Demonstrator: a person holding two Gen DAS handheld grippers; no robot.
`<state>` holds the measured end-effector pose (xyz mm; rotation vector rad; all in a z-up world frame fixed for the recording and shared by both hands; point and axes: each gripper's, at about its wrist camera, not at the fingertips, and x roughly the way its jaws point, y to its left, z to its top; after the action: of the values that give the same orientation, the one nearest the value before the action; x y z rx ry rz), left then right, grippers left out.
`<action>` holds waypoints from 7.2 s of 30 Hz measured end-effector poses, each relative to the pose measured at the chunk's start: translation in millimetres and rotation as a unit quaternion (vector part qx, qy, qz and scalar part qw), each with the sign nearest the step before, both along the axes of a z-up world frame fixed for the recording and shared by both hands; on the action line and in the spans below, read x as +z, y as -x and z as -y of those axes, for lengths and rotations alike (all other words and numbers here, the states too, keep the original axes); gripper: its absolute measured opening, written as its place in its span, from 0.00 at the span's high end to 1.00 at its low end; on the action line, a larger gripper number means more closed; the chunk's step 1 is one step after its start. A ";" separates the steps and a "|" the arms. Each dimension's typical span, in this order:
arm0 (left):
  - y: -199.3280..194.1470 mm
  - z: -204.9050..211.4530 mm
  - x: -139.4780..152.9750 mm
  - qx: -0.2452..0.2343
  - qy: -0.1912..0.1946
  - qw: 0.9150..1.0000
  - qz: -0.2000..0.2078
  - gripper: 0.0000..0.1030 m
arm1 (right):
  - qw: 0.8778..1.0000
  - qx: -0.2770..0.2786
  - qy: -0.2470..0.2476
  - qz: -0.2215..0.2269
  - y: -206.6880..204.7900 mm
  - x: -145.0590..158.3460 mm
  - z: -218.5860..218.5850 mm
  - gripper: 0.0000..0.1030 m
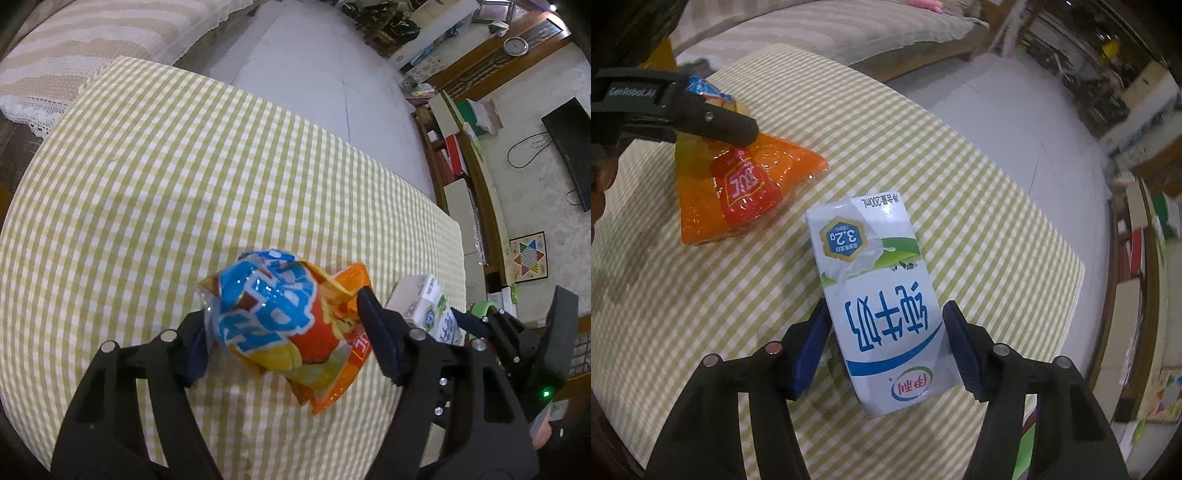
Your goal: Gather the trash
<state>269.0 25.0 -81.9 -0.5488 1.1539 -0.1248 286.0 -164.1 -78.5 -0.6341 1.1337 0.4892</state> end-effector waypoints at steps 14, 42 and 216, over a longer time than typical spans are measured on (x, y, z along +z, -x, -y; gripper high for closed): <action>45.0 3.7 54.2 -0.042 -0.048 0.996 0.059 0.39 | 0.994 -0.093 -0.061 0.020 32.0 34.9 20.4 0.43; 90.8 119.6 143.1 -0.155 -0.113 0.972 0.133 0.39 | 0.942 -0.257 -0.169 0.132 112.4 139.9 158.1 0.43; 215.1 25.2 89.6 -0.025 -0.225 0.946 0.231 0.05 | 0.913 -0.264 -0.182 0.253 222.7 111.0 55.3 0.07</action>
<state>53.9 -0.3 7.7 -0.0714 0.7026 -0.0272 63.3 -219.4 32.5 -0.0929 0.6486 0.0495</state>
